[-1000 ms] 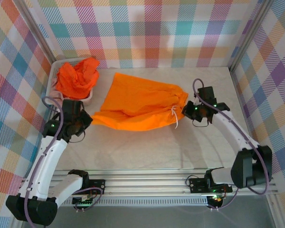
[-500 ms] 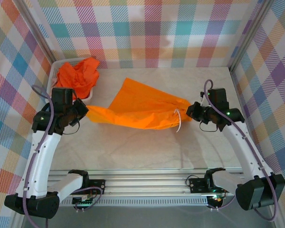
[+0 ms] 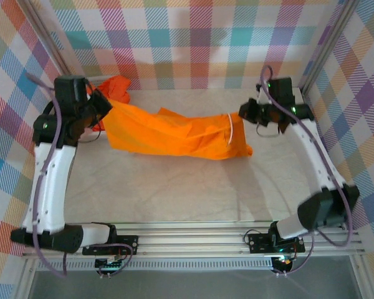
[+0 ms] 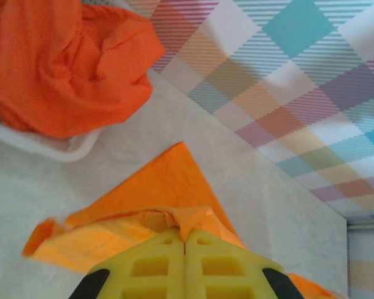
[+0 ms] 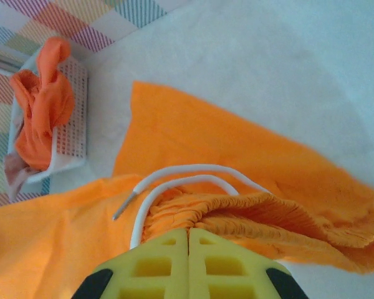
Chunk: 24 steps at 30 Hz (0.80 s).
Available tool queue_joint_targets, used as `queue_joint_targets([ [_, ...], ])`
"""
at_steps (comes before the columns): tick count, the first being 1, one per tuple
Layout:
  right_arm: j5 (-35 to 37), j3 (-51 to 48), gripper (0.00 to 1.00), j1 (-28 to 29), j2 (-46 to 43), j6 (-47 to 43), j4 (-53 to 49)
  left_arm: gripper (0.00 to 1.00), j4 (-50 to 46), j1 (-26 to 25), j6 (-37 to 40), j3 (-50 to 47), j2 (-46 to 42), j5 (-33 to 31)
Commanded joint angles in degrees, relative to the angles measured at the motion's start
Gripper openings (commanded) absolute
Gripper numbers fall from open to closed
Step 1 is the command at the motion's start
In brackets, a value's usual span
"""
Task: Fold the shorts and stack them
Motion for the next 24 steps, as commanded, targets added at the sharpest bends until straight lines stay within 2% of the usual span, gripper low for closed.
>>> queue_joint_targets([
  [1,-2.5,17.7,0.00,-0.9,10.3,-4.5,-0.2,0.00,3.8,0.6,2.7,9.1,7.8,-1.3],
  [5,-7.9,46.1,0.00,-1.3,23.6,-5.4,-6.9,0.00,-1.9,0.5,4.9,29.9,18.2,-3.5],
  [7,-9.8,53.4,0.00,-2.2,25.8,-5.3,-7.6,0.00,-3.2,0.6,5.1,37.7,20.1,-3.3],
  [9,-11.0,52.7,0.00,-3.6,24.6,-5.1,-6.0,0.00,-2.1,0.6,5.0,39.6,18.7,-3.3],
  [12,-12.2,40.2,0.00,-5.1,17.9,-5.9,-1.3,0.00,0.7,0.6,4.6,33.4,13.1,-2.4],
  [17,-11.6,6.0,0.00,-6.8,1.8,-7.9,14.5,0.00,13.4,-0.2,1.5,4.5,-2.8,2.4],
  [21,-9.6,-13.3,0.00,-7.3,-7.6,-9.4,18.4,0.00,16.5,-3.2,-0.3,-15.8,-14.4,3.0],
  [24,-8.9,-24.5,0.00,-7.4,-12.6,-8.7,17.8,0.00,16.4,-6.4,-3.8,-28.7,-22.4,2.1],
])
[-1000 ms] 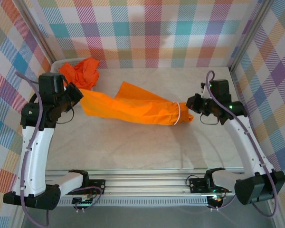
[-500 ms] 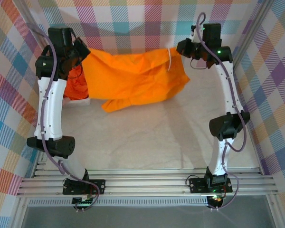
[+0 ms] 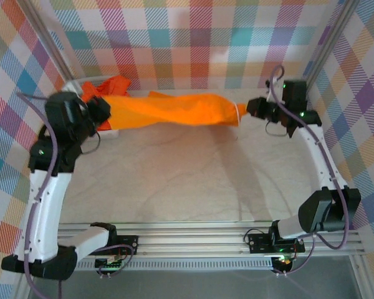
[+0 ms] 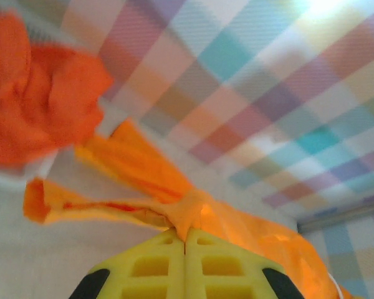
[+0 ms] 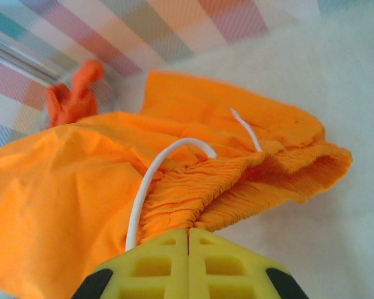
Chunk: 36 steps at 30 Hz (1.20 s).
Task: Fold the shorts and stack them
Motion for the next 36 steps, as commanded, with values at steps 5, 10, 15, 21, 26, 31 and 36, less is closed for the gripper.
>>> queue_joint_targets([
  [5,3.2,-21.4,0.00,-0.3,-12.2,1.0,0.7,0.00,0.1,-8.1,-8.8,-20.8,-13.6,-1.7],
  [10,5.4,-28.2,0.00,-0.3,-20.2,5.1,-2.0,0.00,-3.4,-13.8,-8.2,-18.4,-14.5,-6.8],
  [15,9.1,-28.3,0.00,-0.3,-23.0,8.4,-7.3,0.00,-6.6,-14.6,-5.9,-11.1,-8.7,-9.8],
  [21,13.6,-24.1,0.00,-0.3,-20.1,10.1,-8.9,0.00,-4.2,-14.6,-3.0,-3.7,2.1,-15.1],
  [26,15.7,-18.6,0.03,-0.5,-13.3,11.8,-8.8,0.00,-2.9,-13.8,-1.5,2.4,12.8,-17.5],
  [31,14.1,-14.4,0.04,-1.3,-6.3,14.2,-7.6,0.00,-0.9,-10.7,-3.7,4.1,20.1,-16.3],
  [36,12.7,-11.7,0.06,-2.4,-0.5,16.1,-5.5,0.00,2.1,-7.5,-4.3,6.0,27.0,-14.6],
])
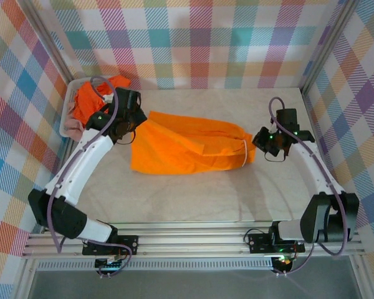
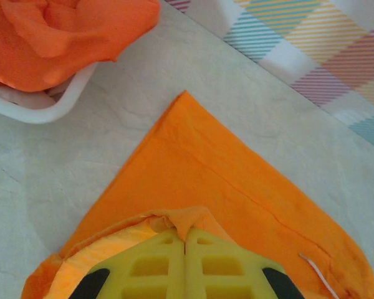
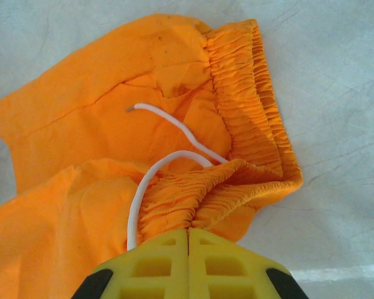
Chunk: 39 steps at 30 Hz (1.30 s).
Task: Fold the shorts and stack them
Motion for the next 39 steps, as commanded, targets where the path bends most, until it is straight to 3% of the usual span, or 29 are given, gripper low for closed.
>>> queue_joint_targets([
  [1,-1.4,2.9,0.07,-1.2,2.9,2.5,2.1,0.00,3.2,1.7,-0.8,4.0,4.1,0.4],
  [9,-5.5,9.6,0.13,-5.1,15.0,5.6,4.6,0.00,3.5,4.7,-1.2,13.6,18.9,2.6],
  [13,-8.6,15.1,0.28,-7.4,22.9,8.9,5.7,0.00,3.2,6.3,-2.0,20.3,27.6,4.3],
  [15,-11.7,18.9,0.36,-8.5,27.1,11.4,6.9,0.06,4.2,7.0,-2.1,24.5,33.0,6.8],
  [18,-18.2,23.3,0.54,-10.3,30.1,15.9,9.9,0.35,2.6,8.4,-1.8,35.1,40.1,12.2],
  [19,-19.0,23.9,0.57,-10.4,29.5,16.2,11.0,0.50,1.6,8.7,-1.3,38.2,41.3,14.0],
  [21,-18.6,22.9,0.62,-9.5,25.8,15.7,13.3,0.90,0.7,8.7,0.7,42.8,40.7,15.7],
  [22,-18.8,21.5,0.64,-8.8,23.8,15.4,14.7,1.00,0.8,8.7,1.3,42.8,39.2,16.3],
  [26,-21.6,16.9,0.73,-3.3,18.5,13.1,17.2,1.00,5.9,8.1,0.9,31.0,28.9,22.3],
  [31,-24.1,20.4,0.78,2.6,24.1,11.2,16.4,1.00,19.6,5.5,-4.8,7.2,18.6,26.9],
  [39,-21.1,26.8,0.78,2.5,36.9,8.1,13.1,1.00,31.5,0.9,-7.2,-12.2,19.7,25.3],
])
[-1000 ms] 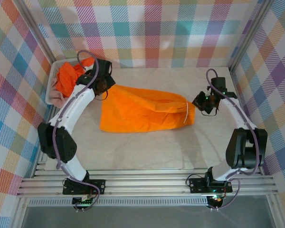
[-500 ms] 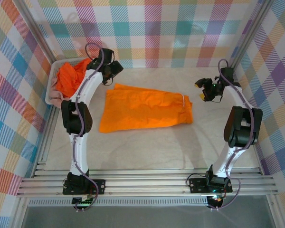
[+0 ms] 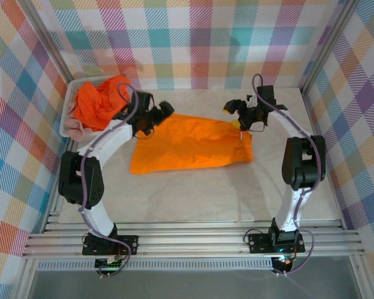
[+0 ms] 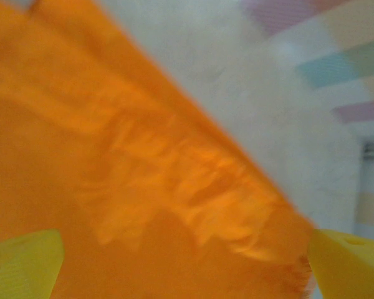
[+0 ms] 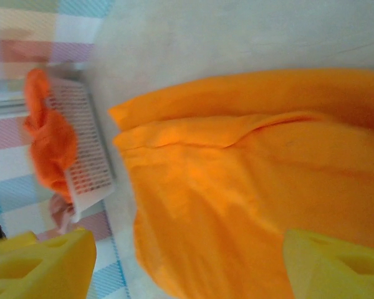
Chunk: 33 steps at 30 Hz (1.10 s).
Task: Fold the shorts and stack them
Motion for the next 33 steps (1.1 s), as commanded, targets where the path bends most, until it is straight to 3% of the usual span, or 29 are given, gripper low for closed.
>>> queue_joint_targets([
  [1,1.1,2.6,0.78,-0.9,3.6,-3.3,-2.9,1.00,6.7,-0.9,-1.9,-5.7,2.6,0.0],
  [11,6.4,3.6,0.78,-1.8,8.3,-7.1,-6.5,1.00,12.3,-1.8,-3.4,-19.6,1.3,-3.1],
  [19,3.0,-0.8,0.80,-1.5,6.5,-9.7,-3.5,1.00,8.9,-5.9,-5.7,-30.8,-9.1,-9.3],
  [25,-2.4,-8.9,0.84,-0.4,-4.5,-11.8,-0.8,1.00,6.7,-10.1,-8.9,-37.1,-17.0,-10.3],
  [33,-1.3,-19.7,0.88,3.6,-23.0,-9.6,-2.6,1.00,-0.1,-10.2,-6.3,-30.4,-26.8,-10.6],
])
